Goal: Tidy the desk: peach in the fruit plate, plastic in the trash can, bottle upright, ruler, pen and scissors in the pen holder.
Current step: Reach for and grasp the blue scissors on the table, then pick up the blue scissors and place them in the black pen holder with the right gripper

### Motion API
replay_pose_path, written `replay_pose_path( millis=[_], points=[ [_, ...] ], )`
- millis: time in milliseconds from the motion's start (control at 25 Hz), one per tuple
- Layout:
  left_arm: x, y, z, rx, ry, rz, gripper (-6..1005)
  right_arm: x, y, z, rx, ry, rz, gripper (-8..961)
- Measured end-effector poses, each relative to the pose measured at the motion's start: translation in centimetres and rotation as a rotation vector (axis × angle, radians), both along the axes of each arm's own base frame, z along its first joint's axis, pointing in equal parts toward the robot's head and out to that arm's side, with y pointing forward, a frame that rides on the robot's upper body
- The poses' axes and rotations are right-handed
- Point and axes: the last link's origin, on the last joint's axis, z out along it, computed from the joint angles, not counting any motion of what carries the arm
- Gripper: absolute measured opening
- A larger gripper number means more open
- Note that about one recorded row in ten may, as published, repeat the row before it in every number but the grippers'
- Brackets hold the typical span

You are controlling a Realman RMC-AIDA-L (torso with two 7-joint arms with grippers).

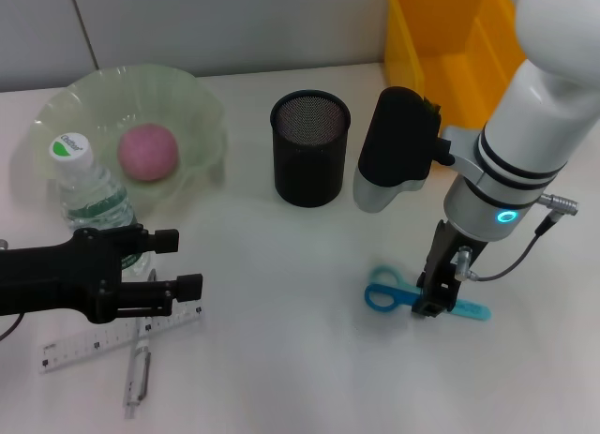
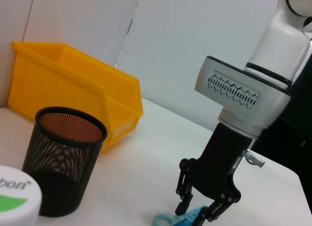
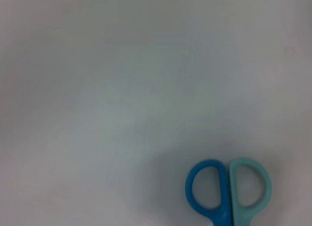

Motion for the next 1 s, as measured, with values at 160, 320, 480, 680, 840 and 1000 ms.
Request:
replay_pose_path(
  millis=[160,320,480,680,840,1000],
  points=[
    [0.0,0.0,0.0,0.0,0.0,0.0,846,0.06,-0.01,-0.02,0.0,-0.001,-0.002,321],
    [0.07,0.03,0.04,0.004,-0.005,-0.001,846,0.06,0.02,-0.04,0.001,0.0,-0.002,304],
    [0.03,0.02,0.11,0.007,-0.007,-0.001,846,0.03,0.02,-0.06,0.002,-0.001,-0.002,281],
    [0.02,0.02,0.12,0.007,-0.007,-0.001,847,-0.01,-0.1,-0.2,-0.006,-0.009,0.009,253],
    [0.01,0.01,0.13,0.008,-0.007,-0.001,847,-0.13,-0.15,-0.21,-0.008,-0.01,0.018,238],
    [-0.02,-0.01,0.13,0.008,-0.007,0.0,846,-0.92,0.02,0.22,0.005,0.021,0.027,230]
  ],
)
